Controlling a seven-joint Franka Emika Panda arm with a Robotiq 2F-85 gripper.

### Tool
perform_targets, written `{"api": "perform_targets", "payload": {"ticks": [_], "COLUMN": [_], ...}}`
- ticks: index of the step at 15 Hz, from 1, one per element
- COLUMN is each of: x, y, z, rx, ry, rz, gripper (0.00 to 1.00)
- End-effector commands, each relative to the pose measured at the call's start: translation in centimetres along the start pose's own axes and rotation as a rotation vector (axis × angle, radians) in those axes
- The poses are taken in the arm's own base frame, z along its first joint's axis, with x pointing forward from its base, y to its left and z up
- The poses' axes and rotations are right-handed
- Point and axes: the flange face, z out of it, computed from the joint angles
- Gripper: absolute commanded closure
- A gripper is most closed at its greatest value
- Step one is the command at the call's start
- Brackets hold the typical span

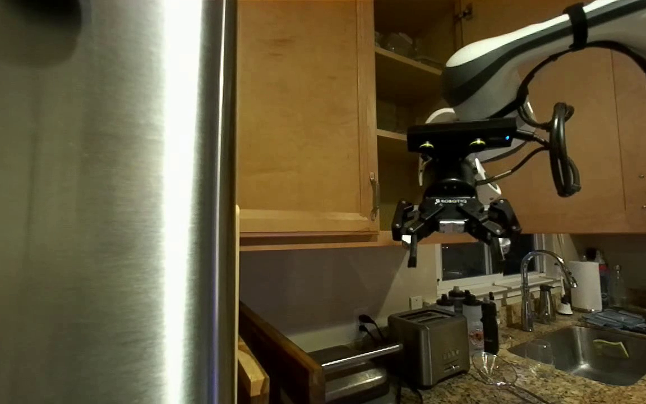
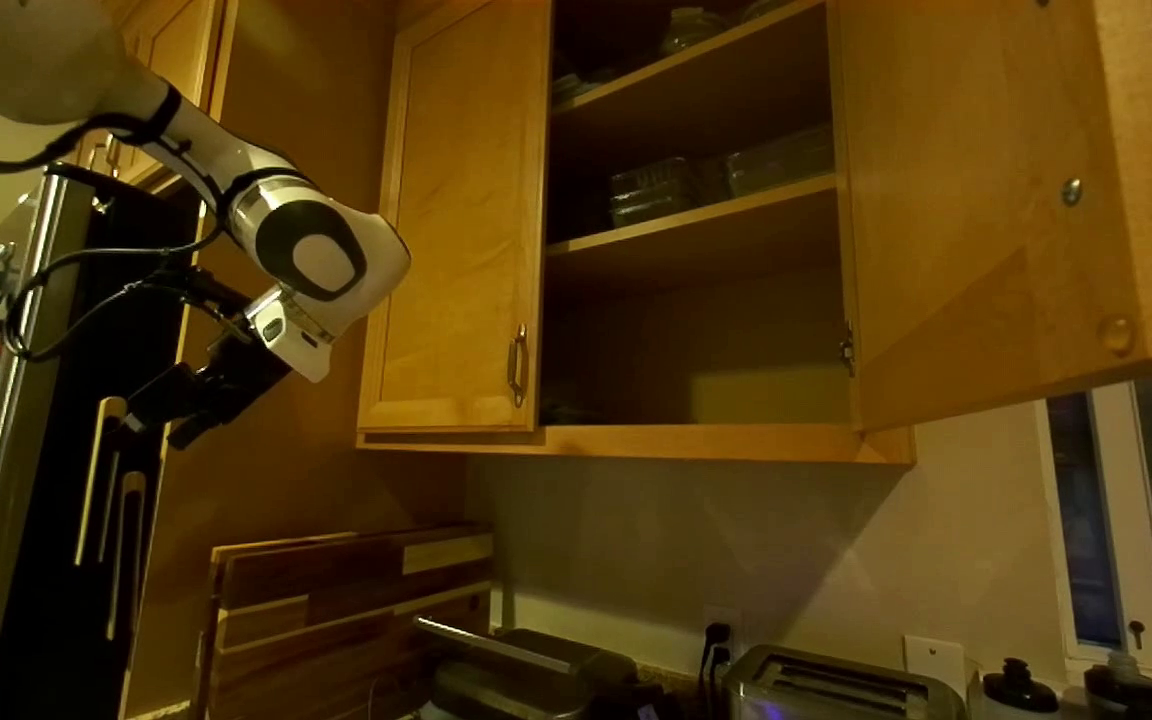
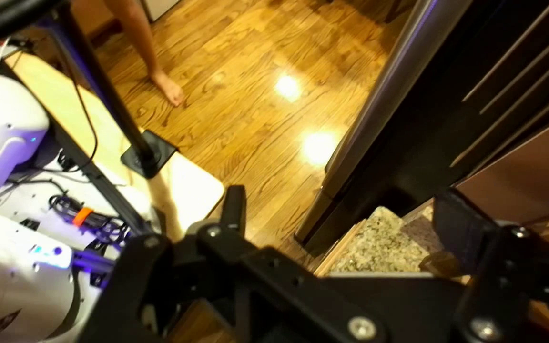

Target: Remove the fridge magnet from the bottom shelf of the open overhead cabinet, put the magnet on the left side of the fridge, and then close the cabinet door

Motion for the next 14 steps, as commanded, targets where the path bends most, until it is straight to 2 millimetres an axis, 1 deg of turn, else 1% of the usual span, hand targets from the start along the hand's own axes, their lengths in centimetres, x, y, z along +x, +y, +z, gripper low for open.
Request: {"api": "perform_targets", "payload": {"ticks": [1, 3, 4, 5, 7, 12, 14], "x": [-0.07, -0.18, -0.16, 0.16, 0.09, 0.04, 0.54], "y": [-0.37, -0.7, -0.91, -0.66, -1.05, -1.16, -0.75], "z": [-0.72, -0.94, -0.92, -0.55, -0.59, -0.7, -1.39], "rx": [-0.147, -0.208, -0.195, -0.162, -0.172, -0.172, -0.19], "ry": [0.123, 0.208, 0.203, 0.183, 0.193, 0.196, 0.256], "rz": [-0.057, -0.114, -0.13, -0.093, -0.112, -0.118, -0.15], "gripper": [0.0, 0.0, 0.0, 0.0, 0.0, 0.0, 0.0]}}
